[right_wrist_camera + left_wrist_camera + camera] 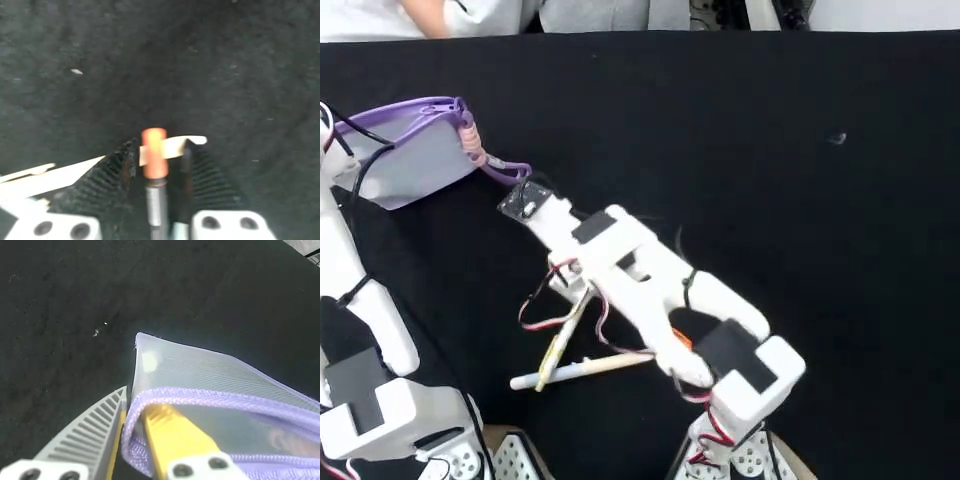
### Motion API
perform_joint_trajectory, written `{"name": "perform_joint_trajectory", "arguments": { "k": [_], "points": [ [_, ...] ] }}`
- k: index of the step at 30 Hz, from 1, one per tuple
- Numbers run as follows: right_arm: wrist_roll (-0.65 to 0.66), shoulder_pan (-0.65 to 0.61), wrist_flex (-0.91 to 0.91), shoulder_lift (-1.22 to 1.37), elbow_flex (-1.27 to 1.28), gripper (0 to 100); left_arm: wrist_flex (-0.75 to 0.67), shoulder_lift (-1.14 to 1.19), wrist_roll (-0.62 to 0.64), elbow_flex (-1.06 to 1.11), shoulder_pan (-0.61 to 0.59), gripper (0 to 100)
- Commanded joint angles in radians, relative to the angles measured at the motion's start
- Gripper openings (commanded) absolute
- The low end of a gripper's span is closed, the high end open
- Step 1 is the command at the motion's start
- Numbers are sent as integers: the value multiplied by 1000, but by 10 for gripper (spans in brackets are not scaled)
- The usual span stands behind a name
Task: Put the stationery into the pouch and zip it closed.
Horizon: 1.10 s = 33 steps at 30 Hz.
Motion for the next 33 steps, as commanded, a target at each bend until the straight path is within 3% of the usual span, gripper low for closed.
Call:
{"name": "perform_joint_trajectory", "arguments": {
  "k": [1,12,17,22,27,33],
  "points": [
    [11,35,49,30,-71,25,-5,15,-9,30,-2,29],
    [9,46,195,-4,-225,11,0,8,-6,19,36,29],
    [6,58,233,-176,-234,11,78,11,-6,-67,122,29],
    [5,157,227,-380,-182,11,221,15,-6,-266,205,28],
    [5,258,222,-575,-176,11,224,5,0,-291,278,27],
    [5,269,163,-794,-170,11,224,11,2,-286,369,27]
  ]
}}
